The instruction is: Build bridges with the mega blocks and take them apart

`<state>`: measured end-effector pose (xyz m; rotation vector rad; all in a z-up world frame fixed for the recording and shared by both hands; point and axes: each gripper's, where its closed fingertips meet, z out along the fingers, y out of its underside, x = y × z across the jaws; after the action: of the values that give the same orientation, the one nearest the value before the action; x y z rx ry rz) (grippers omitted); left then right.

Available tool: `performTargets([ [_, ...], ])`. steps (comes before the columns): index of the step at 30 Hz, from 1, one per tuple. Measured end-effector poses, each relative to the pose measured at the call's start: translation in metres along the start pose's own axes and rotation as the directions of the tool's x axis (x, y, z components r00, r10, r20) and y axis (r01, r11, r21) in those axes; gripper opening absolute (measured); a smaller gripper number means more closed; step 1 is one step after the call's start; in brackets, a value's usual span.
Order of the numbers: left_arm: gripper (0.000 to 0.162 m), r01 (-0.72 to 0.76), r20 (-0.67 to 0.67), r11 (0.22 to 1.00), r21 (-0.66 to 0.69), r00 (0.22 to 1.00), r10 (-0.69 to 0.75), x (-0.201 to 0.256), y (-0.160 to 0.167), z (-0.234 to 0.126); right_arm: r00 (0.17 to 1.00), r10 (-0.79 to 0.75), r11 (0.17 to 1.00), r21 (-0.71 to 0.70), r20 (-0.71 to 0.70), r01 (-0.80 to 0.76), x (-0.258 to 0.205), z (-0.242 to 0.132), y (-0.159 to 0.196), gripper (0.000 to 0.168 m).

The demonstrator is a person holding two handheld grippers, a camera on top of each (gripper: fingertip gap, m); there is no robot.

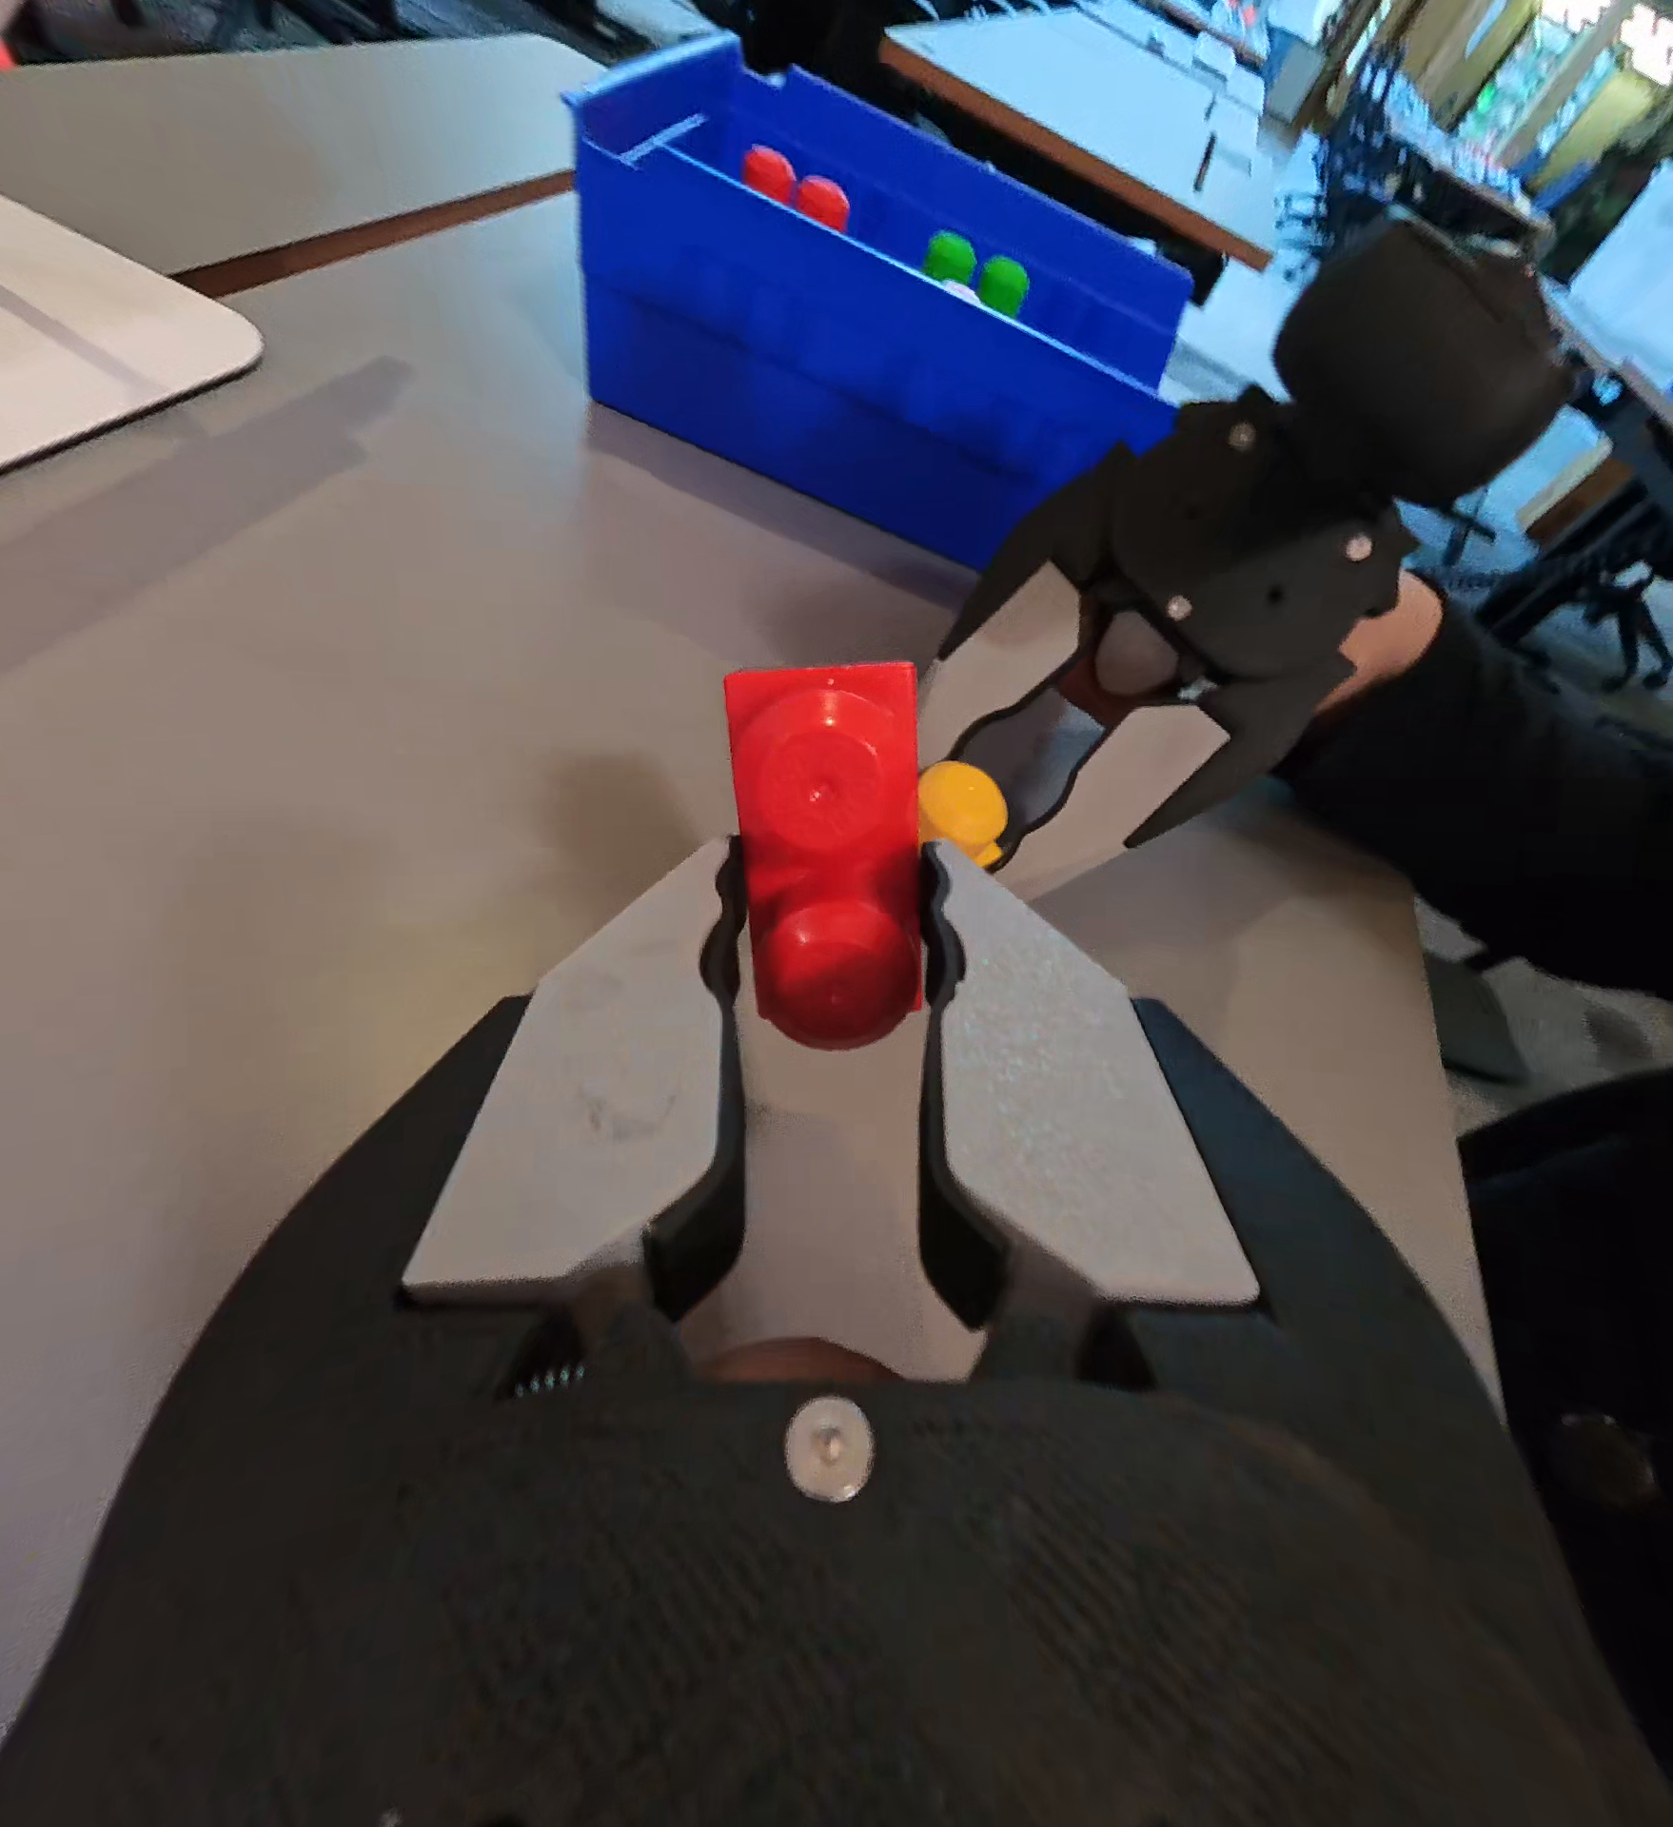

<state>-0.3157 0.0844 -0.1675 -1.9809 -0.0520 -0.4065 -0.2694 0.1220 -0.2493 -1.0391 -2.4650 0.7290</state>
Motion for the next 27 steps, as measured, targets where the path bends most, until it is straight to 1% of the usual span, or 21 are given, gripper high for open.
performTargets([
  [4, 0.032, -0.075, -0.006, 0.996, -0.053, 0.997, 0.075, 0.013, 0.005, 0.007, 1.000, 0.003, 1.000, 0.031, 0.022, -0.003, -0.004, 0.004, -0.006, 0.035],
  [6, 0.032, -0.093, -0.026, 0.991, -0.101, 0.996, 0.091, 0.019, 0.013, 0.009, 0.997, 0.017, 0.998, 0.063, 0.080, -0.022, -0.012, 0.005, -0.010, 0.035],
  [8, 0.032, -0.116, -0.014, 0.984, -0.133, 0.993, 0.115, 0.019, 0.018, 0.011, 0.992, 0.009, 0.995, 0.093, 0.130, -0.021, -0.019, 0.003, -0.014, 0.035],
  [10, 0.032, -0.135, -0.052, 0.981, -0.143, 0.990, 0.129, 0.027, 0.020, 0.011, 0.981, -0.002, 0.993, 0.115, 0.194, -0.021, -0.029, -0.002, -0.018, 0.034],
  [12, 0.032, -0.122, -0.079, 0.980, -0.157, 0.991, 0.110, 0.031, 0.023, 0.010, 0.967, -0.001, 0.992, 0.123, 0.257, -0.032, -0.038, -0.006, -0.018, 0.034],
  [15, 0.032, -0.102, -0.133, 0.975, -0.199, 0.988, 0.076, 0.036, 0.033, 0.008, 0.960, 0.031, 0.989, 0.129, 0.277, -0.069, -0.036, -0.010, -0.018, 0.034],
  [20, 0.032, -0.098, -0.250, 0.966, -0.239, 0.968, 0.036, 0.053, 0.045, 0.007, 0.890, 0.058, 0.981, 0.138, 0.453, -0.134, -0.057, -0.027, -0.020, 0.034],
  [23, 0.032, -0.100, -0.312, 0.964, -0.247, 0.950, 0.019, 0.064, 0.047, 0.005, 0.861, 0.050, 0.986, 0.112, 0.507, -0.123, -0.070, -0.028, -0.018, 0.034],
  [27, 0.033, -0.120, -0.343, 0.952, -0.283, 0.939, 0.017, 0.070, 0.056, 0.006, 0.856, 0.014, 0.995, 0.081, 0.516, -0.066, -0.083, -0.022, -0.014, 0.034],
])
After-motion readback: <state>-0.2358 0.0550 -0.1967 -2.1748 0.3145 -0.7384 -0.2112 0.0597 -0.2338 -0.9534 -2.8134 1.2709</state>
